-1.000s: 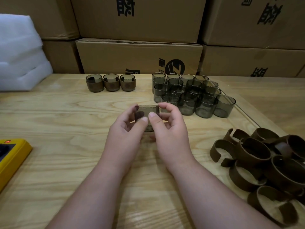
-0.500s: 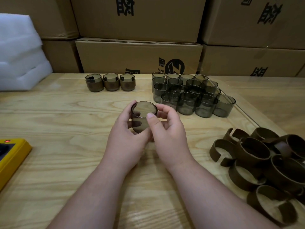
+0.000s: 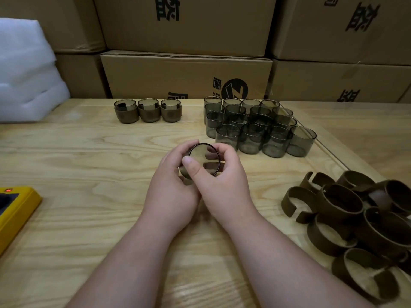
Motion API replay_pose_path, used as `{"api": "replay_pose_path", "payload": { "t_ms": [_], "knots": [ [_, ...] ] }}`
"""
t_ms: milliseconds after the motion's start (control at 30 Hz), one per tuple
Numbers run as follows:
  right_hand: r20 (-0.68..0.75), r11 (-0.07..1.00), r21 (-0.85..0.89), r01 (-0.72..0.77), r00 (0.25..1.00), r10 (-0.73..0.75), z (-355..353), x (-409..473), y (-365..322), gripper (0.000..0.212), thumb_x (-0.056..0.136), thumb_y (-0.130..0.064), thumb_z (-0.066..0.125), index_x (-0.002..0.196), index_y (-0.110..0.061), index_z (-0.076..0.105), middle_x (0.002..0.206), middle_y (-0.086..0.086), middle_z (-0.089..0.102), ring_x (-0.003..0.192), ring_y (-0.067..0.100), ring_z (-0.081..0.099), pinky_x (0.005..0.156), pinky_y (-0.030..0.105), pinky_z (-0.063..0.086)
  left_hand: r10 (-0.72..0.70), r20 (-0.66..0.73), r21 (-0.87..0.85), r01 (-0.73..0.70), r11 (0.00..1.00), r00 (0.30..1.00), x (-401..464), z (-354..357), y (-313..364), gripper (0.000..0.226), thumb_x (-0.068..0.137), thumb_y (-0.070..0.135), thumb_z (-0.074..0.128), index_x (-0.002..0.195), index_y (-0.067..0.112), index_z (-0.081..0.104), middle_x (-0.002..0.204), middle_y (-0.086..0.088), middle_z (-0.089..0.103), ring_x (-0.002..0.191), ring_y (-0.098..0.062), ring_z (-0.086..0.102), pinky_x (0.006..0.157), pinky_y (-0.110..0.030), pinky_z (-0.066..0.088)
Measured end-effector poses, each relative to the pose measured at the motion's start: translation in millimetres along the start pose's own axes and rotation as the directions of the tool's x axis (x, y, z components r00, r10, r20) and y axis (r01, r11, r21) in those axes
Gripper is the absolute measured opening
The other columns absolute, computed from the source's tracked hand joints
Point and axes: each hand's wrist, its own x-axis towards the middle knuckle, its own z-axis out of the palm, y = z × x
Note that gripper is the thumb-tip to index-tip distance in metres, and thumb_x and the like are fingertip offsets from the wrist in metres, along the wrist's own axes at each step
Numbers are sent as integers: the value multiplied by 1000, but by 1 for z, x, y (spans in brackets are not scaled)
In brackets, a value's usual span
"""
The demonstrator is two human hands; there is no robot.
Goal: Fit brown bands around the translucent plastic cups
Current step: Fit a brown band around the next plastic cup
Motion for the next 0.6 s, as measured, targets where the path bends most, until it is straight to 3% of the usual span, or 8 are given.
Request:
{"api": "replay_pose_path", "payload": {
  "t_ms": [133,233,400,600],
  "knots": [
    [-66,1000,7,-16,998,16,-1,0,-1,64,55,-69,73,105,-33,56,110,-8,64,102,13,68,91,40,57,29,23,8,-29,1000,999,-3,2,2,70,78,3,75,123,54,57,125,16,67,107,-19,70,92,-48,58],
    [-80,999,34,-27,996,29,-1,1,-1,54,63,-66,76,100,-32,57,106,-2,69,97,18,70,87,43,58,36,31,25,-37,999,999,-4,3,1,72,77,4,76,122,57,56,121,19,66,105,-17,69,92,-44,58],
    [-123,999,50,-10,992,16,-4,4,2,23,90,-48,73,92,-29,61,91,-9,67,74,-1,62,68,17,48,80,33,38,-81,996,996,-5,3,1,73,73,1,76,117,55,57,112,34,65,103,8,63,78,-6,46],
    [-145,995,99,-25,989,39,-4,5,2,19,101,-40,59,89,-27,66,80,-13,71,74,3,65,72,28,55,28,16,-16,-28,999,999,-3,3,0,71,60,18,70,120,52,55,108,36,62,96,8,63,72,-10,49]
  ]
}}
